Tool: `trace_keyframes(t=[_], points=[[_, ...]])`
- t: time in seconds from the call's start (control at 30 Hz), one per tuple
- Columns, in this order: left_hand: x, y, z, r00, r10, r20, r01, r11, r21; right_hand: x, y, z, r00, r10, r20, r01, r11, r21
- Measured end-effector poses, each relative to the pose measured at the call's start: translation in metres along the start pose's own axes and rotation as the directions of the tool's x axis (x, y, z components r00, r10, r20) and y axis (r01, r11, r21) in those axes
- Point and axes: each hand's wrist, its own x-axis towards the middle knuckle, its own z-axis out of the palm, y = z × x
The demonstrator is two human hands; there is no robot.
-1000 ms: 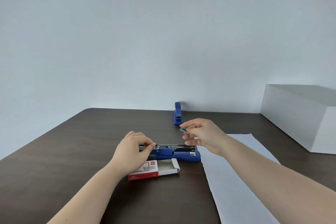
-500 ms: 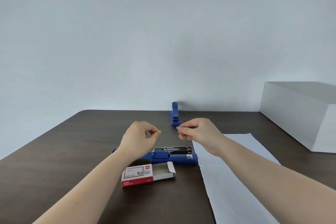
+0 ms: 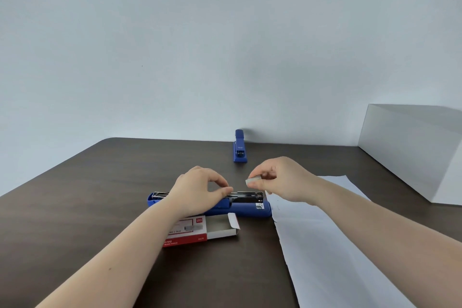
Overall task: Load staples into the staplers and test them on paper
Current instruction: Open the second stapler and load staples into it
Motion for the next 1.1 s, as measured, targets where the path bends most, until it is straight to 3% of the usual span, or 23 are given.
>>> trace_keyframes(t=[0.07,0.17,0.97,1.1], points=[[0.0,0.0,0.001,1.0,0.013,-0.002,-0.013,1.0,0.013,0.0,-0.003,0.003,0.997,-0.059,0.044,0.065,0.986,-0.155],[0.0,0.0,0.002,1.0,0.008,0.012,-0.008,1.0,0.025,0.0,-0.006,0.009,0.993,-0.083,0.09,0.101,0.968,-0.228],[-0.004,0.007,0.001,0.995,-0.02,0.094,0.015,0.999,0.048,-0.001,-0.003,0.014,0.998,-0.042,0.049,0.046,0.996,-0.07],[-0.005,0.007,0.0,0.994,-0.027,0.11,0.022,0.998,0.051,0.001,-0.002,0.015,0.996,-0.05,0.076,0.058,0.992,-0.113]])
